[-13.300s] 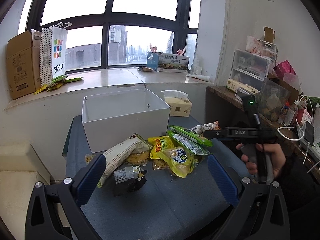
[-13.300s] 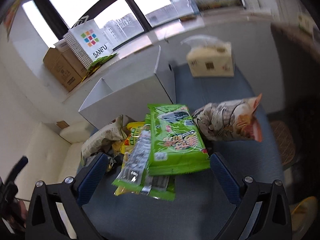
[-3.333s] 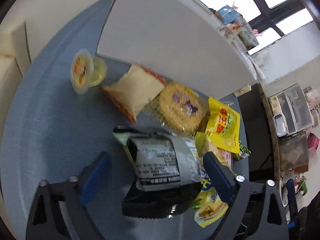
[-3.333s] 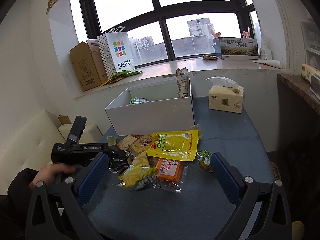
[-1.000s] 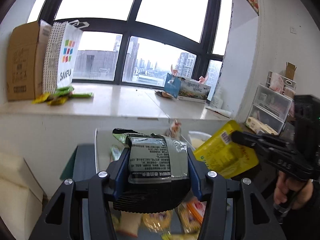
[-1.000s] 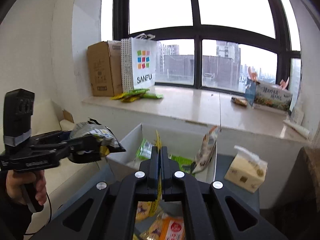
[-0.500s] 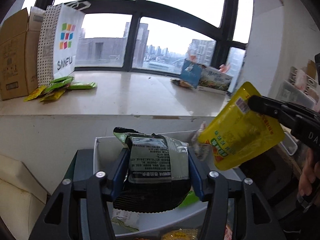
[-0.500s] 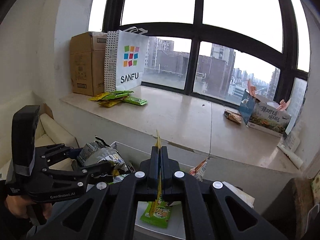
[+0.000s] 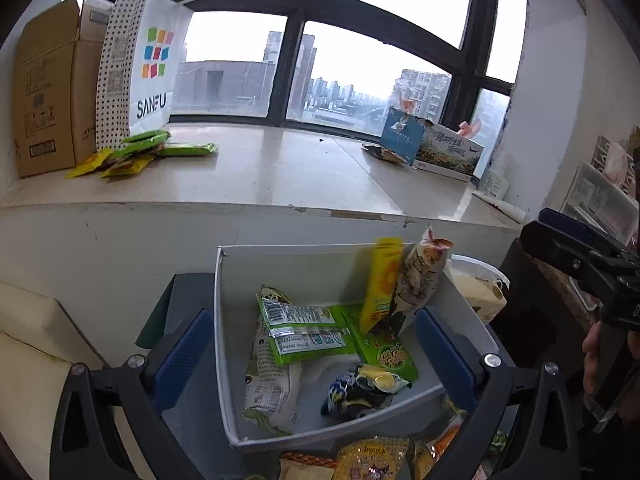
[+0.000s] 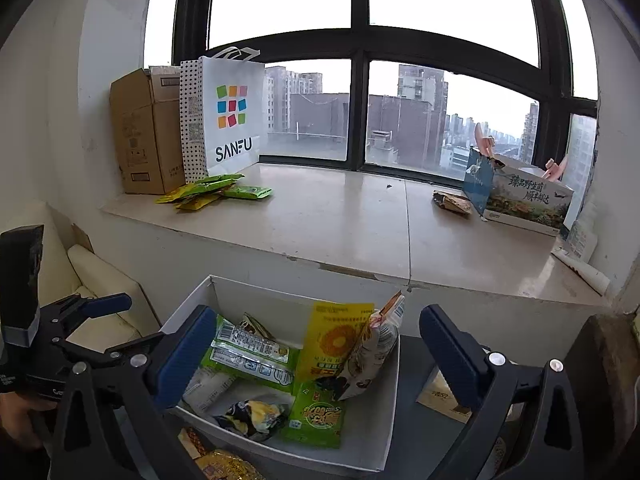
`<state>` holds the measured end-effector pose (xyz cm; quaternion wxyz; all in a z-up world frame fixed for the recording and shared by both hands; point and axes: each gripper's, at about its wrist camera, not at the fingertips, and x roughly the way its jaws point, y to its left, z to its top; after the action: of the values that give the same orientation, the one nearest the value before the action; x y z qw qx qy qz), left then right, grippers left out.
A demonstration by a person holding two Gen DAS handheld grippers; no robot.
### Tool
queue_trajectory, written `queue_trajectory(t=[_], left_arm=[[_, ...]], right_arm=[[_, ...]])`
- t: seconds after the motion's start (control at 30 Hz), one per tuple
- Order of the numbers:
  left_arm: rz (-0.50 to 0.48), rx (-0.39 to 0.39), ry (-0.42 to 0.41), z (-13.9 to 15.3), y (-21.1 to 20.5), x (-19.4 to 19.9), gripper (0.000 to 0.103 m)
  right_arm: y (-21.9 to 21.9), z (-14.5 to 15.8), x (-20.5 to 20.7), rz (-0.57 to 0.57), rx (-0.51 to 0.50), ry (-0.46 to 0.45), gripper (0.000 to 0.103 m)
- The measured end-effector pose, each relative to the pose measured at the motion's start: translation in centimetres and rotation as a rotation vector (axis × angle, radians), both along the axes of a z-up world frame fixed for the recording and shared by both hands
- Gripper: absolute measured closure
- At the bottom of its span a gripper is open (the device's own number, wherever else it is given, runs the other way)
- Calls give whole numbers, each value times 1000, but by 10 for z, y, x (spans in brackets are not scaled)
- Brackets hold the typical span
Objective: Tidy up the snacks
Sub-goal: 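Move both tools back over the remaining snacks on the table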
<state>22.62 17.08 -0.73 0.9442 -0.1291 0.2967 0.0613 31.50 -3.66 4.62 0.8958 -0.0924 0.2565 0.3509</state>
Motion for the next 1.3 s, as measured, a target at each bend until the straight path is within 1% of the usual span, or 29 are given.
queue_trajectory(t=[0.07, 0.23, 0.37, 0.43, 0.47, 0.53, 0.63, 0.67, 0.8, 0.9, 1.0, 1.07, 1.13, 1.17, 1.2, 1.3], left_arm=[[-13, 16, -12, 8, -6, -12, 0], [-59, 29, -65, 27, -26, -64, 0], [-69, 46, -67, 32, -44, -99, 0], [-68, 53, -65, 33, -52, -114, 0], [-72, 43, -65, 31, -56, -122, 0], [-100, 19, -52, 25, -65, -135, 0], [-121, 13, -28, 10, -80, -152, 0], [-126, 5, -21, 4, -84, -158, 0], [-138, -74, 30, -28, -97, -176, 0], [-142, -97, 78, -52, -107, -186, 0], [-151, -104, 104, -61, -111, -190, 0], [-152, -98, 103, -61, -112, -193, 0], [-153, -105, 103, -63, -113, -193, 0], [-154, -106, 109, -64, -114, -192, 0], [-158, -105, 115, -65, -114, -190, 0], [-182, -95, 123, -67, -122, -188, 0]], right_arm=[[-9, 0, -8, 28, 26, 31, 0], [-47, 0, -41, 42, 108, 32, 0], [-84, -10, -71, 58, 164, 65, 0], [-101, -17, -83, 61, 169, 77, 0], [-108, -21, -89, 53, 162, 75, 0], [-121, -30, -103, 49, 142, 65, 0], [-141, -48, -126, 21, 112, 60, 0], [-146, -54, -132, 15, 111, 71, 0], [-160, -85, -151, 4, 76, 132, 0], [-163, -118, -163, 17, 41, 178, 0], [-169, -152, -162, -23, -2, 239, 0], [-177, -165, -157, -51, -6, 277, 0], [-186, -170, -148, -58, 30, 301, 0], [-187, -171, -142, -67, 32, 315, 0], [-186, -173, -134, -75, 23, 326, 0], [-180, -181, -114, -78, -11, 316, 0]])
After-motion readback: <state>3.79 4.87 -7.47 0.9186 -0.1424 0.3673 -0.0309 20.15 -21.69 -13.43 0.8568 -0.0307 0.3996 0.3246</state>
